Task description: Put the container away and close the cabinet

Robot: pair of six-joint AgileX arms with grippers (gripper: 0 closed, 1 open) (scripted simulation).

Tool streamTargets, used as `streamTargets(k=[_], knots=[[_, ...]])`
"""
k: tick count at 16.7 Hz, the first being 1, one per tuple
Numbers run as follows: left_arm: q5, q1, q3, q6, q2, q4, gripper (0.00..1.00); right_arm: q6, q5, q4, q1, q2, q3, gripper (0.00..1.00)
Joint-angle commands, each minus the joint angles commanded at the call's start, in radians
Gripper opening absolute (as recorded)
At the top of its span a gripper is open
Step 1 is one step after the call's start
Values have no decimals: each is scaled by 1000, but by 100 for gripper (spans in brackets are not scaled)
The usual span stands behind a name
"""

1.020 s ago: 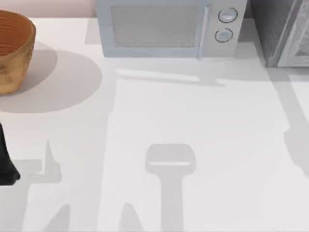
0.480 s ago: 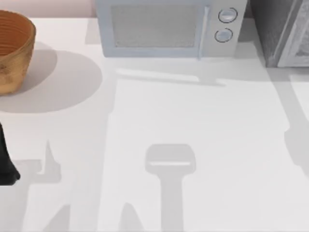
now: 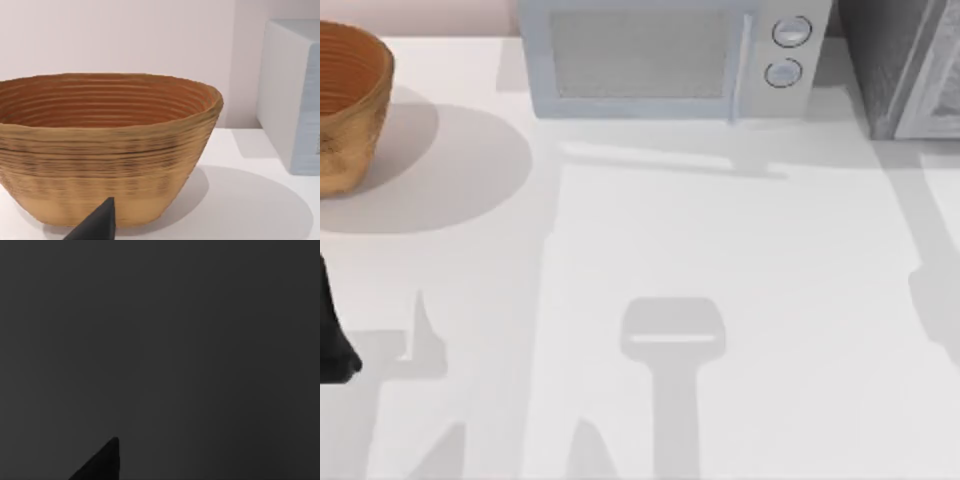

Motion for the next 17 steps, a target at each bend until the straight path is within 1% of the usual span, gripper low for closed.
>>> streamTargets(k=[2,4,6,8,12,17], knots=[[0,0,0,0,0,0,100,-6,-8,27,-4,-47,-51,100],[0,0,0,0,0,0,100,-15,-21,70,-9,-134,-143,100],[0,0,0,0,0,0,100,-25,-39,124,-14,-258,-277,100],[0,0,0,0,0,0,100,-34,-60,185,-20,-416,-453,100],[0,0,0,0,0,0,100,-49,-101,316,-32,-788,-923,100],[0,0,0,0,0,0,100,-55,-135,471,-52,-1278,-1659,100]])
